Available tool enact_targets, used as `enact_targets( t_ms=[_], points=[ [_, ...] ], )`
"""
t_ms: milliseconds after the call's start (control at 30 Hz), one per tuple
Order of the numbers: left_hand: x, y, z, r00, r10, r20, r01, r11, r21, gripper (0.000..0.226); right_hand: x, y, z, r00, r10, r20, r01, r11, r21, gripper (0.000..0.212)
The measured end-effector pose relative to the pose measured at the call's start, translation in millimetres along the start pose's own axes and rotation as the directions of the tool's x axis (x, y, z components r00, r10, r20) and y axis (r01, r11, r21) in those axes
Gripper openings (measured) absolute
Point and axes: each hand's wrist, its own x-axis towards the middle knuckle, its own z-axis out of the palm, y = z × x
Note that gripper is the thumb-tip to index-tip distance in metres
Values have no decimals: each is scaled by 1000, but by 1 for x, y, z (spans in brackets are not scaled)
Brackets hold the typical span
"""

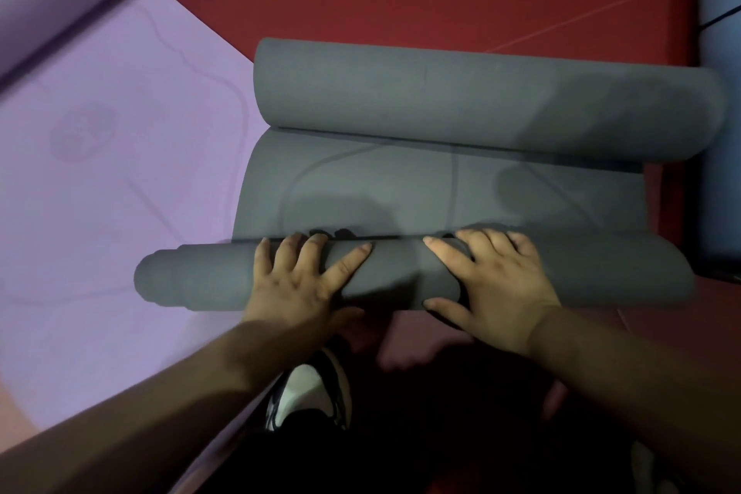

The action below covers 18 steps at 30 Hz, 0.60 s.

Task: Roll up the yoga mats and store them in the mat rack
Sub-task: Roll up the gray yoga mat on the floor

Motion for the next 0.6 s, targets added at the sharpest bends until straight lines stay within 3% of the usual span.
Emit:
enact_targets(
  t_ms=[167,333,533,600],
  points=[
    [15,-12,-8,1000,12,28,-11,1000,-18,84,15,5,-13,1000,-6,31,5,1000,19,88],
    [20,-19,-16,992,28,122,-24,999,-38,86,-8,-8,-3,991,109,-73,-107,994,31,84],
    [36,-26,-26,963,34,269,-23,999,-44,88,1,-2,-6,990,140,7,-140,990,17,88],
    [38,-27,-27,972,32,234,-26,999,-29,86,9,2,-12,991,130,44,-131,991,18,89]
  ],
)
